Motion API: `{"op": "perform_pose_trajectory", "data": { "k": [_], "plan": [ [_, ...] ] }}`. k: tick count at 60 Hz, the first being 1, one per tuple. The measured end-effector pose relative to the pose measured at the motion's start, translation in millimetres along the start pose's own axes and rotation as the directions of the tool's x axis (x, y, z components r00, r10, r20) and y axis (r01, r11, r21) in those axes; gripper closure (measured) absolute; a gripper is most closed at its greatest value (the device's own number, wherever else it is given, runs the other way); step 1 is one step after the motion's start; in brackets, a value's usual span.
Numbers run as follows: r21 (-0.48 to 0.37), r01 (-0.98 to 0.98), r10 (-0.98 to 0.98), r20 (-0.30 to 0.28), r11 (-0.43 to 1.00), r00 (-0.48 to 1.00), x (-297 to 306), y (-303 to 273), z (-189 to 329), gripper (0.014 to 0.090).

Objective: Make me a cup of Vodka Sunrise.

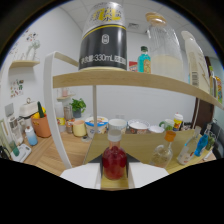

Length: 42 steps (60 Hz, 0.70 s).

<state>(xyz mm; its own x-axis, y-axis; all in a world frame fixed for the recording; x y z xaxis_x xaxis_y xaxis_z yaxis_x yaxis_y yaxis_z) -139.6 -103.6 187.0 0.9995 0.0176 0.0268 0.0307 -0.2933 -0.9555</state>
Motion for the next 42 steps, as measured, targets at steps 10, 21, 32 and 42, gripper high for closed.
{"op": "perform_pose_trajectory", "data": {
  "k": [10,21,32,42],
  "plan": [
    [0.003,0.008,-0.008,0.027,1.0,1.0,-0.6,0.4,-2.7,0.0699],
    [0.031,0.033,-0.034,0.031,0.999,0.999,3.2,-5.1,-26.8,0.0702],
    [0.041,0.013,-0.015,0.033,0.999,0.999,18.5,2.4,-74.7,0.0701],
    [-0.017,-0.055,0.056,0.036,0.998,0.998,44.7,35.8,-102.5,0.0702]
  ]
}}
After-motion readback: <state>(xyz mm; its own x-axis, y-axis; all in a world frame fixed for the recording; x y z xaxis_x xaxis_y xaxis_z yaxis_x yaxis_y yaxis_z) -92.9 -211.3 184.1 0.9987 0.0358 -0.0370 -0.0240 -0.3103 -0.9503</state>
